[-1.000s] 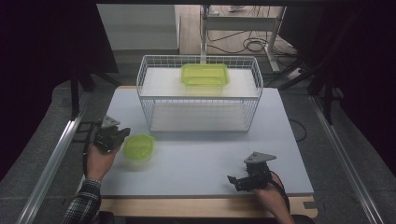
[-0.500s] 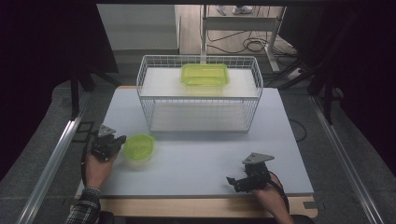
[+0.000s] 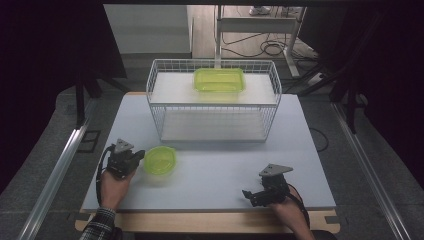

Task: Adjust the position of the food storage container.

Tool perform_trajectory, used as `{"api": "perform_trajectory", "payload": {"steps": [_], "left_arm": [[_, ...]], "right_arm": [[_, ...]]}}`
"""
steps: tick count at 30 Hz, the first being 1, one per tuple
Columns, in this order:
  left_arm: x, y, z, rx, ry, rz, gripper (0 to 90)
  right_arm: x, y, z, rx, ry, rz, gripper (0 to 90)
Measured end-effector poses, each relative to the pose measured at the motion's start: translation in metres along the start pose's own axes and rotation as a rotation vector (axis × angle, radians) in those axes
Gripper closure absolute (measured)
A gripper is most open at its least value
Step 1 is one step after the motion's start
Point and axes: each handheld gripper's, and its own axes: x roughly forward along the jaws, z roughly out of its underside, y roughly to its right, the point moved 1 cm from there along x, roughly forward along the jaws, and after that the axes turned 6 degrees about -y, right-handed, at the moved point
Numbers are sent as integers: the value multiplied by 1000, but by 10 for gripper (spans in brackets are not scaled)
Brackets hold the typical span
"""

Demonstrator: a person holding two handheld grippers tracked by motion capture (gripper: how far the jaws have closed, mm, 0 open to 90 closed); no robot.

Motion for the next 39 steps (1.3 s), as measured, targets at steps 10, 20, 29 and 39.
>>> {"api": "perform_trajectory", "payload": {"steps": [10, 20, 29, 39], "left_arm": [[10, 43, -10, 72, -7, 70, 900], [17, 74, -18, 116, 0, 140, 900], [15, 60, 4, 99, -69, 190, 891], [35, 86, 1, 162, -120, 272, 891]], "right_arm": [[0, -1, 0, -4, -7, -6, 35], [0, -1, 0, -5, -10, -6, 35], [0, -1, 0, -5, -10, -7, 35], [1, -3, 0, -10, -15, -8, 35]]}}
